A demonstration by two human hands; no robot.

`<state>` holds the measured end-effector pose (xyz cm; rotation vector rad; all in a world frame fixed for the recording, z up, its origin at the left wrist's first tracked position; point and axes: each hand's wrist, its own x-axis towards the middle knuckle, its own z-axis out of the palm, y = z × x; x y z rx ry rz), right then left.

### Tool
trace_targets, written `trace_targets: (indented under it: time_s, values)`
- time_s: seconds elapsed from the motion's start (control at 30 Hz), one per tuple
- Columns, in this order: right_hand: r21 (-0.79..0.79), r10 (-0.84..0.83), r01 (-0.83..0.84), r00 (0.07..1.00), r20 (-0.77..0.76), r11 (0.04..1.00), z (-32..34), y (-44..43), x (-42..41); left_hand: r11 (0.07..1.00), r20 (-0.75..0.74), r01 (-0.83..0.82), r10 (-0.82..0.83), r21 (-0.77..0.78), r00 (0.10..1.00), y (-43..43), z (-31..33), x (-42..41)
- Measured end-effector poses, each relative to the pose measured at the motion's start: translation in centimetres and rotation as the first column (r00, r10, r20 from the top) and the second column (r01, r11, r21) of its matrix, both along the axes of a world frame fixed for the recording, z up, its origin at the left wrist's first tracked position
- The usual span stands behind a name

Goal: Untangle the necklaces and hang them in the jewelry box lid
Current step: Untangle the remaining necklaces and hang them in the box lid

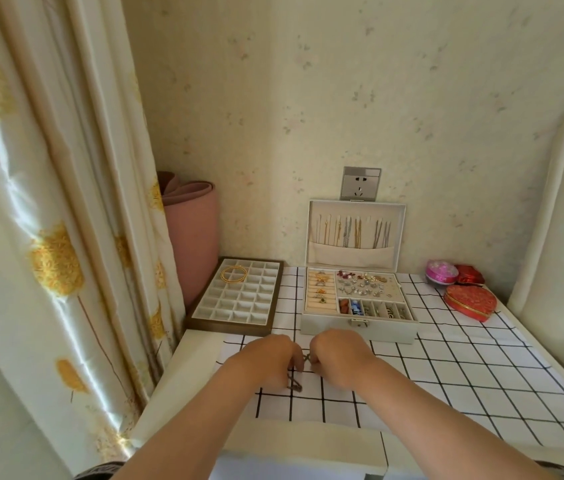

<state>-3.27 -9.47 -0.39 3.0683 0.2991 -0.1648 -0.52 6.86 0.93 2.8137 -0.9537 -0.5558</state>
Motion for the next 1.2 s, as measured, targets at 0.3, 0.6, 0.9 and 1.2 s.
trace_targets:
  time_s: [0.3,0.6,0.9,1.2]
  values:
    - [0.181,-0.034,0.071,0.979,-0.199,0.981,0.4,-1.3,0.0,0.985,0.011,-0.039,0.042,-0.171,0.999,-1.0,0.0,0.8]
    - [0.639,-0.07,0.288,0.936,-0.344,0.714,5.0,-2.8,-0.3,0.763,-0.391,-0.316,0.09,-0.565,0.916,-2.7,1.4,0.9]
    - [0.846,-0.066,0.217,0.975,-0.212,0.487,7.4,-4.5,-0.3,0.562,-0.486,-0.443,0.082,-0.698,0.87,-2.7,4.6,1.5]
    - [0.961,-0.032,0.276,0.961,-0.275,0.036,9.5,-7.6,-0.2,0.233,-0.649,-0.615,-0.114,-0.753,0.752,-3.8,7.9,1.6]
